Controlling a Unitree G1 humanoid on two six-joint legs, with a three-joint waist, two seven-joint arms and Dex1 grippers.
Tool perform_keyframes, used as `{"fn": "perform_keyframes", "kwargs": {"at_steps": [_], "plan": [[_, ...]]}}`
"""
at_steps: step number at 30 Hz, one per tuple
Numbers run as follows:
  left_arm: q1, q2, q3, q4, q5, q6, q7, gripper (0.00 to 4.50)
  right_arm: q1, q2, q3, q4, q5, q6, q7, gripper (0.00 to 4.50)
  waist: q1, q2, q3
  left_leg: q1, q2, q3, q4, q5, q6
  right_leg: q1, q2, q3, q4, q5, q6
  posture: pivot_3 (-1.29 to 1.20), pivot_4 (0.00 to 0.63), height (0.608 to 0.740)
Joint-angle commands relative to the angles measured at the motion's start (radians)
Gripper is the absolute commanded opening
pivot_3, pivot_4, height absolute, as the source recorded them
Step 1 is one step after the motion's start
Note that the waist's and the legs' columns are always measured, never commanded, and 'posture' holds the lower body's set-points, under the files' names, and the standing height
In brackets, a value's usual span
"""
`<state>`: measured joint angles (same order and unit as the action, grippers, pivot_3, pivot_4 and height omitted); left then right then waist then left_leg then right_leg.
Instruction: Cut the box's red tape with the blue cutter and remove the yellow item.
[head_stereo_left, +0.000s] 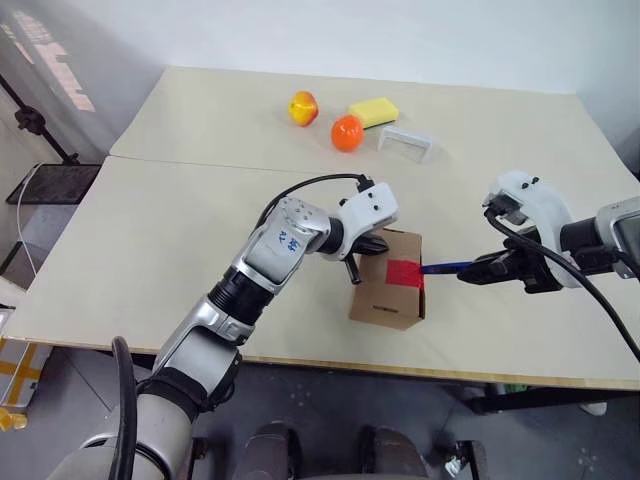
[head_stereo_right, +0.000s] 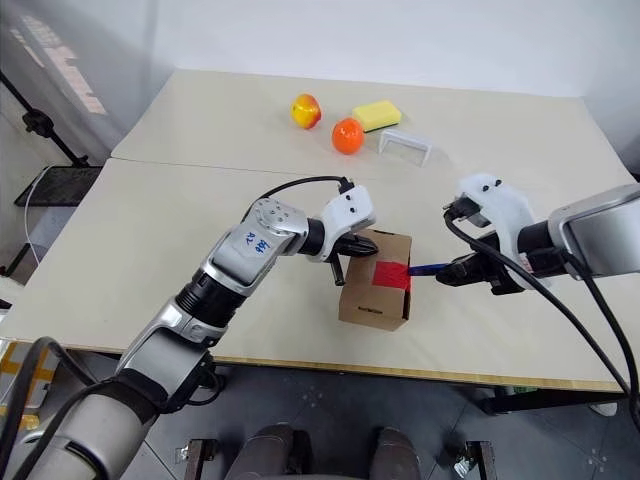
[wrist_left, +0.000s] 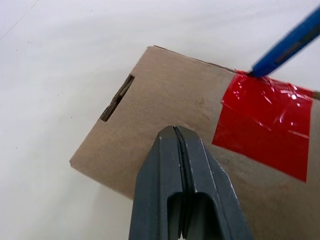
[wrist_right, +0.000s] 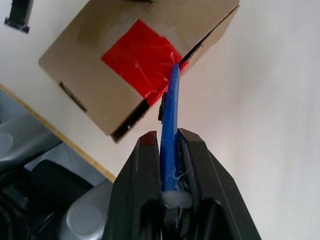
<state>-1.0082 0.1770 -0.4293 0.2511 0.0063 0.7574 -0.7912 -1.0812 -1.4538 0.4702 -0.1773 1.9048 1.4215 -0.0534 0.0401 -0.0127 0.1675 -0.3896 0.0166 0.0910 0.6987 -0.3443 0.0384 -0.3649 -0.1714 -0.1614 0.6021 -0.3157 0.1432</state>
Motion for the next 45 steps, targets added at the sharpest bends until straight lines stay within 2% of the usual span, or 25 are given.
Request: {"fn": "perform_keyframes", "kwargs": {"at_steps": [1, 9, 12, 18, 26, 29, 34, 37, 40, 42, 45], "plan": [[0.024, -0.010, -0.046, 0.077, 0.043, 0.012, 0.026, 0.00, -0.029, -0.011, 0.017, -0.063, 0.067, 0.031, 0.112, 0.17, 0.002, 0.000, 0.000, 0.000, 0.000, 0.000, 0.000, 0.000, 0.000, 0.000, 0.000, 0.000, 0.000, 0.000, 0.000, 0.00, 0.150, 0.740], [0.019, -0.026, -0.047, 0.105, 0.048, -0.010, 0.036, 0.00, -0.045, -0.031, 0.043, -0.092, 0.067, 0.025, 0.172, 0.17, 0.012, 0.000, 0.000, -0.001, 0.000, 0.000, 0.000, 0.000, 0.001, 0.000, 0.000, 0.000, -0.002, 0.001, 0.000, 0.00, 0.150, 0.740], [0.025, -0.030, -0.051, 0.103, 0.048, -0.014, 0.037, 0.00, -0.020, -0.036, 0.048, -0.092, 0.067, 0.010, 0.144, 0.17, 0.012, 0.000, 0.000, -0.001, 0.000, 0.000, 0.000, -0.001, 0.001, 0.000, 0.000, 0.000, -0.002, 0.001, 0.000, 0.00, 0.150, 0.740], [0.028, -0.029, -0.054, 0.096, 0.048, -0.012, 0.036, 0.00, -0.031, 0.004, 0.052, -0.108, 0.067, -0.021, 0.200, 0.17, 0.010, 0.000, 0.000, 0.000, 0.000, 0.000, 0.000, -0.001, 0.001, 0.001, 0.000, 0.000, -0.002, 0.001, 0.001, 0.00, 0.150, 0.740], [0.028, -0.032, -0.051, 0.102, 0.047, -0.014, 0.045, 0.00, -0.008, -0.034, 0.034, -0.168, 0.067, -0.056, 0.315, 0.17, 0.014, 0.001, 0.001, -0.001, -0.001, -0.001, 0.000, -0.002, 0.003, 0.003, 0.000, -0.001, -0.007, 0.003, 0.003, 0.00, 0.150, 0.740], [0.032, -0.031, -0.052, 0.093, 0.046, -0.010, 0.043, 0.00, 0.036, -0.079, 0.005, -0.173, 0.067, -0.074, 0.304, 0.17, 0.014, 0.001, 0.001, -0.001, -0.001, -0.001, 0.000, -0.002, 0.004, 0.004, 0.000, -0.001, -0.009, 0.004, 0.004, 0.00, 0.150, 0.740], [0.036, -0.025, -0.047, 0.076, 0.040, -0.003, 0.035, 0.00, 0.155, -0.232, -0.169, -0.169, 0.067, -0.112, 0.273, 0.17, 0.017, 0.002, 0.002, -0.002, -0.002, -0.001, 0.000, -0.003, 0.005, 0.004, -0.001, -0.001, -0.011, 0.005, 0.005, 0.00, 0.150, 0.740], [0.039, -0.017, -0.034, 0.063, 0.030, 0.000, 0.029, 0.00, 0.246, -0.280, -0.274, -0.127, 0.047, -0.154, 0.236, 0.17, 0.012, 0.002, 0.002, -0.002, -0.002, 0.000, 0.000, -0.004, 0.006, 0.004, -0.001, -0.001, -0.012, 0.005, 0.005, 0.00, 0.150, 0.740], [0.041, -0.011, -0.014, 0.043, 0.015, 0.022, 0.024, 0.00, 0.355, -0.263, -0.428, -0.043, -0.063, -0.206, 0.233, 0.17, 0.010, 0.003, 0.002, -0.001, -0.002, 0.001, 0.001, -0.004, 0.006, 0.004, -0.001, 0.000, -0.011, 0.005, 0.005, 0.00, 0.150, 0.740], [0.041, -0.007, -0.012, 0.043, 0.017, 0.022, 0.023, 0.00, 0.445, -0.214, -0.541, -0.004, -0.143, -0.230, 0.228, 0.17, 0.009, 0.003, 0.002, -0.001, -0.002, 0.001, 0.001, -0.004, 0.006, 0.004, -0.001, 0.000, -0.011, 0.005, 0.005, 0.00, 0.150, 0.740], [0.037, -0.009, 0.008, 0.043, 0.012, 0.007, 0.031, 0.00, 0.652, -0.092, -0.702, -0.019, -0.393, -0.304, 0.259, 0.17, 0.011, 0.002, 0.002, -0.001, -0.002, 0.001, 0.000, -0.004, 0.006, 0.004, 0.000, -0.001, -0.011, 0.005, 0.005, 0.00, 0.150, 0.740]]}}
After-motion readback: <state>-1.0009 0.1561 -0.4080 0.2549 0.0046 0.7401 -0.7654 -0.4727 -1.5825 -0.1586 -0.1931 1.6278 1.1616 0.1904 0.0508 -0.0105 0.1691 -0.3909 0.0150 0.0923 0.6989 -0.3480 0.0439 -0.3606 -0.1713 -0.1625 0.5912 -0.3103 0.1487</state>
